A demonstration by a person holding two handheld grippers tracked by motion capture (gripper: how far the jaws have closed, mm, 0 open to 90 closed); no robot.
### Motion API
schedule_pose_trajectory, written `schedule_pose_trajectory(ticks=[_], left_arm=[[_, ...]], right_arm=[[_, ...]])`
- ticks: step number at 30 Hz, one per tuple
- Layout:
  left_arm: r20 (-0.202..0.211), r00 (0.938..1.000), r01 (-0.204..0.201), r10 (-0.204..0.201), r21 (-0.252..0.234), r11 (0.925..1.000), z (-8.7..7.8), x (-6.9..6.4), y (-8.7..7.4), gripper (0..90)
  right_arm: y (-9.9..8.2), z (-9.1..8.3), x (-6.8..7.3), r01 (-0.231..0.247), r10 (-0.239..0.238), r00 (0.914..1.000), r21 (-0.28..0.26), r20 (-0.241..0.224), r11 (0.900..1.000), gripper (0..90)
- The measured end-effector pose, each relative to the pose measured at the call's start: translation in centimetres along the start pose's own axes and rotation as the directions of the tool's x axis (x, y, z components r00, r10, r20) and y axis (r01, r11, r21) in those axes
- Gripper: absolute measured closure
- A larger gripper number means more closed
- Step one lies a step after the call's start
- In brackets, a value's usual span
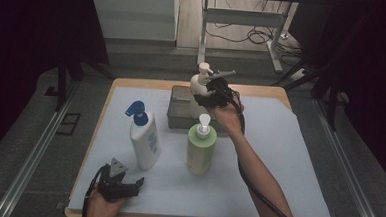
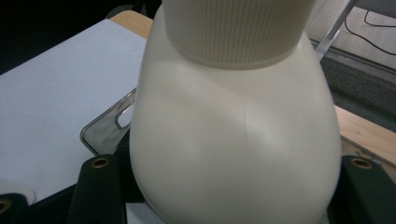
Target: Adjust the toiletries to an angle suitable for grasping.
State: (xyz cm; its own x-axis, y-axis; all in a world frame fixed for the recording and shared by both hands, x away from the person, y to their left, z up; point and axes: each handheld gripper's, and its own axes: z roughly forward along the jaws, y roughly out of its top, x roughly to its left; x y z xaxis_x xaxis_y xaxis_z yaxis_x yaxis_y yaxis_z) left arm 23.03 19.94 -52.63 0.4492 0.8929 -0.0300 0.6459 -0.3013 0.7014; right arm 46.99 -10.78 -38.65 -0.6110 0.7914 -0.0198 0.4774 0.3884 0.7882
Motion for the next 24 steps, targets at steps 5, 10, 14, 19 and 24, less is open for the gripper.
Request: schedule_pose_trajectory(ticks=[5, 10, 14, 19, 24], left_arm=[[0.000, 1.0000, 0.000, 0.000, 0.000, 1.0000, 0.0, 0.0, 0.0, 12.2], [0.000, 1.0000, 0.000, 0.000, -0.001, 1.0000, 0.0, 0.0, 0.0, 12.2], [0.000, 1.0000, 0.000, 0.000, -0.001, 1.0000, 0.0, 0.0, 0.0, 12.2], [0.000, 1.0000, 0.000, 0.000, -0.001, 1.0000, 0.0, 0.0, 0.0, 12.2], [0.000, 1.0000, 0.000, 0.000, -0.001, 1.0000, 0.0, 0.0, 0.0, 12.2]], right_arm=[[-0.7, 0.3, 0.1, -0.006, 0.006, 1.0000, 0.014, -0.003, 0.9999, 37.1], [-1.3, 0.6, -0.1, -0.010, 0.010, 0.9999, 0.025, -0.002, 0.9996, 37.0], [-1.8, 0.9, -0.1, -0.009, 0.009, 0.9999, 0.035, 0.009, 0.9993, 37.0], [-2.0, 0.8, -0.3, -0.020, 0.019, 0.9998, 0.027, 0.005, 0.9994, 36.6], [-2.1, 0.9, -0.4, -0.012, 0.012, 0.9999, 0.019, 0.002, 0.9997, 36.0]])
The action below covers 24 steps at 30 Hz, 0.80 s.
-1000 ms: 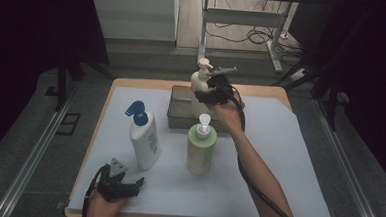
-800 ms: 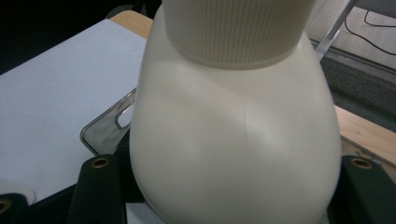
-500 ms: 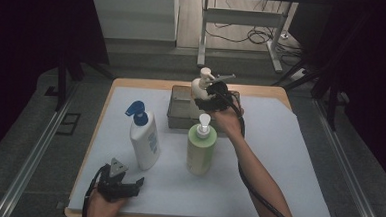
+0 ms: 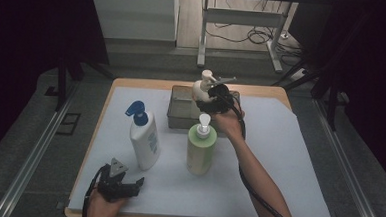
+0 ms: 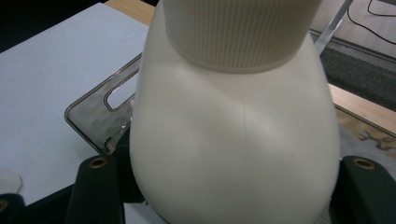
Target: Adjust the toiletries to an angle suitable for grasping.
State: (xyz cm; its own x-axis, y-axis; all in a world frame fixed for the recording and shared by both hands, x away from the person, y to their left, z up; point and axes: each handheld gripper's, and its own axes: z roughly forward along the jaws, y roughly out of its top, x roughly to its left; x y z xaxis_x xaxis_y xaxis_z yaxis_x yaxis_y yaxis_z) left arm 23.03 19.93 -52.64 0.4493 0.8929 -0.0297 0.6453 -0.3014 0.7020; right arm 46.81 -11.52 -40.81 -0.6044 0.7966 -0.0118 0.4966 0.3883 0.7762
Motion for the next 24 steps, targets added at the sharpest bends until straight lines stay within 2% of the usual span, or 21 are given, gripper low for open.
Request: schedule_pose_trajectory(ticks=[5, 8, 13, 17, 24], left_arm=[[0.000, 1.0000, 0.000, 0.000, 0.000, 1.0000, 0.0, 0.0, 0.0, 12.2], [0.000, 1.0000, 0.000, 0.000, 0.001, 1.0000, 0.0, 0.0, 0.0, 12.2], [0.001, 1.0000, 0.000, 0.000, 0.002, 1.0000, 0.0, 0.0, 0.0, 12.2], [0.000, 1.0000, 0.000, 0.000, 0.000, 1.0000, 0.0, 0.0, 0.0, 12.2], [0.001, 1.0000, 0.001, -0.001, -0.001, 1.0000, 0.0, 0.0, 0.0, 12.2]], right_arm=[[-0.2, 0.2, 0.0, 0.034, -0.034, 0.9994, 0.029, -0.002, 0.9990, 32.1], [-0.6, 0.1, -0.3, 0.018, -0.018, 0.9997, 0.028, -0.019, 0.9994, 30.8], [-1.2, -0.3, -0.5, 0.025, -0.025, 0.9992, 0.019, -0.032, 0.9995, 30.8], [-1.5, -0.9, -0.6, 0.033, -0.033, 0.9987, 0.002, -0.040, 0.9995, 32.4], [-2.4, -2.4, -1.2, 0.014, -0.014, 0.9976, -0.004, -0.068, 0.9999, 39.6]])
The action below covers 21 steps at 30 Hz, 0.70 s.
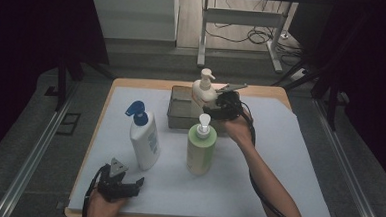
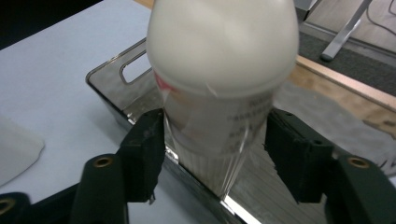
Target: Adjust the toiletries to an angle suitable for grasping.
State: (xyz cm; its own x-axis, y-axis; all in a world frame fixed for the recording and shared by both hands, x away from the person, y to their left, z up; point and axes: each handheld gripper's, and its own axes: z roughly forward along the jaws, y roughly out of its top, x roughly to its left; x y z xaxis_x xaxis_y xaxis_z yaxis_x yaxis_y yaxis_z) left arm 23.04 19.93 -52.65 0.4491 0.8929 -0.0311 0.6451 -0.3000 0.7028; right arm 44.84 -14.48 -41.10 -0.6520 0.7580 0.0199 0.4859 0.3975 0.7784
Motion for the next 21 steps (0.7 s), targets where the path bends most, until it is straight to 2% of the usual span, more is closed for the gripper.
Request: schedule_pose_trajectory(ticks=[5, 10, 14, 21], left_arm=[[0.001, 1.0000, 0.000, 0.000, 0.001, 1.0000, 0.0, 0.0, 0.0, 12.2], [0.000, 1.0000, 0.000, 0.000, 0.001, 1.0000, 0.0, 0.0, 0.0, 12.2], [0.000, 1.0000, 0.000, 0.000, 0.001, 1.0000, 0.0, 0.0, 0.0, 12.2], [-0.001, 1.0000, 0.000, 0.000, 0.002, 1.0000, 0.0, 0.0, 0.0, 12.2]], right_arm=[[-1.0, -1.0, -0.7, -0.007, 0.007, 0.9997, 0.012, -0.022, 0.9999, 43.5], [-1.7, -1.7, -1.6, -0.035, 0.035, 0.9993, 0.008, -0.014, 0.9994, 48.7], [-1.8, -2.0, -2.2, -0.049, 0.049, 0.9987, 0.002, 0.010, 0.9988, 56.1], [-1.9, -1.1, -2.9, -0.063, 0.062, 0.9951, 0.010, 0.077, 0.9980, 77.8]])
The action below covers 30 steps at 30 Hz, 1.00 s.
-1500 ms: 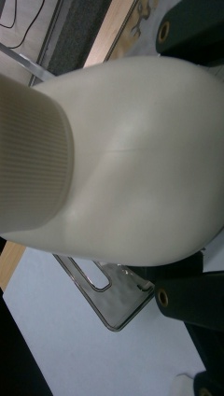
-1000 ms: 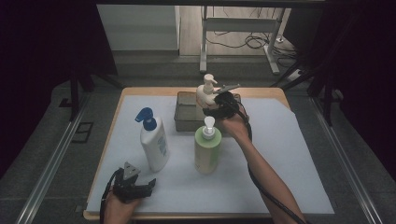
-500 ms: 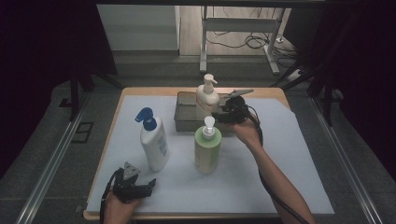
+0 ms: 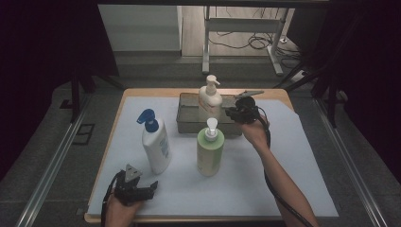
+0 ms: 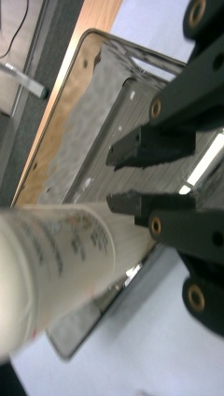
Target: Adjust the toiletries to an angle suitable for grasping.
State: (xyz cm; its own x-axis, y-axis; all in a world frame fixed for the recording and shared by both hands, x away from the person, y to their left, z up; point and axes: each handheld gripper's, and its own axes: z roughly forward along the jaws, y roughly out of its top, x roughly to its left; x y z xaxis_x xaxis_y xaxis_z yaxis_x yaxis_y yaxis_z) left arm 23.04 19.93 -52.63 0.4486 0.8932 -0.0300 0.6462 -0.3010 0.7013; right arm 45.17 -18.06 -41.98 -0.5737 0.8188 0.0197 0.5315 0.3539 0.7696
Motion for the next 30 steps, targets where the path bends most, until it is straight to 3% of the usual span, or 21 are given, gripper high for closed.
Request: schedule_pose_trajectory(ticks=[8, 18, 24, 30], left_arm=[[0.001, 1.0000, 0.000, 0.000, 0.000, 1.0000, 0.0, 0.0, 0.0, 12.2], [0.001, 1.0000, -0.001, 0.001, 0.002, 1.0000, 0.0, 0.0, 0.0, 12.2], [0.001, 1.0000, -0.001, 0.001, 0.002, 1.0000, 0.0, 0.0, 0.0, 12.1], [0.001, 1.0000, -0.001, 0.001, 0.003, 1.0000, 0.0, 0.0, 0.0, 12.2]], right_arm=[[-0.2, 2.4, -0.1, -0.034, 0.034, 0.9994, 0.028, 0.011, 0.9990, 89.1], [-0.2, 4.9, 0.4, -0.055, 0.054, 0.9985, 0.066, 0.007, 0.9963, 89.7], [-0.3, 5.5, 0.3, -0.081, 0.082, 0.9966, 0.079, -0.004, 0.9936, 89.8], [-0.2, 5.8, 0.9, -0.072, 0.073, 0.9973, 0.084, -0.004, 0.9938, 89.7]])
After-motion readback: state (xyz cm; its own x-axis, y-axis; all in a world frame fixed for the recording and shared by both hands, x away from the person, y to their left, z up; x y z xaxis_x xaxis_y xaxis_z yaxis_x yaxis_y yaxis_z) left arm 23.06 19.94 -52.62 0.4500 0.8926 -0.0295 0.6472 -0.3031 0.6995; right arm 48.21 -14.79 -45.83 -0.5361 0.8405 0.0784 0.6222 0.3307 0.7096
